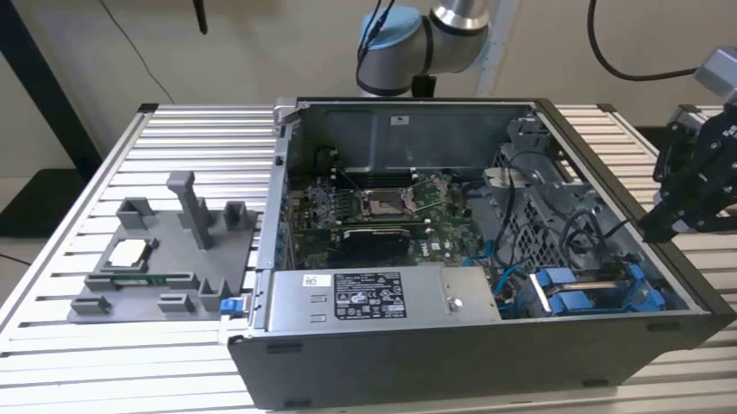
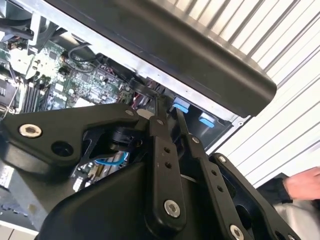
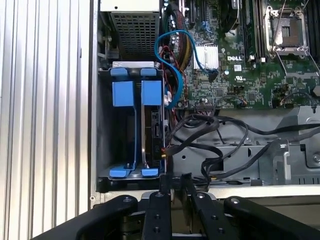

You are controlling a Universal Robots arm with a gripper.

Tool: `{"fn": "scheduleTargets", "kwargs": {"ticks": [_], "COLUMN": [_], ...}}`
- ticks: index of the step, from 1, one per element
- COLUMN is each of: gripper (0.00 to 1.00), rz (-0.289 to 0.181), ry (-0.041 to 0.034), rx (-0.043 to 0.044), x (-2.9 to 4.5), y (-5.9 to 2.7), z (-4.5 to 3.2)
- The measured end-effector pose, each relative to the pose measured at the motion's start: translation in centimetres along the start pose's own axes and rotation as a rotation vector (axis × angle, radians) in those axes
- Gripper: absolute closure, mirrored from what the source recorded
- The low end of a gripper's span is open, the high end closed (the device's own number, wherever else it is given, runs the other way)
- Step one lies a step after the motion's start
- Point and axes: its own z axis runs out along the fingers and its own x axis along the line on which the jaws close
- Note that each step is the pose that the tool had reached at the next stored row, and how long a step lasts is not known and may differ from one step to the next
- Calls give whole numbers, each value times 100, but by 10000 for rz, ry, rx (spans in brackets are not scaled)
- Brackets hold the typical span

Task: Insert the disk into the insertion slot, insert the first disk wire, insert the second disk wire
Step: 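Insert the second disk wire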

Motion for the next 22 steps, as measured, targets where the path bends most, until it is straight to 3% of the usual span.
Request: {"fn": "scheduleTargets", "kwargs": {"ticks": [8,16,18,19,22], "gripper": [76,76,76,76,76], "rz": [-9,-11,-7,-4,29], "ry": [-71,-73,-107,-197,-642], "rx": [-27,-35,-35,-39,-50], "x": [5,7,10,11,11], "y": [-118,-119,-110,-102,-79], "z": [-12,-12,-11,-8,-5]}}
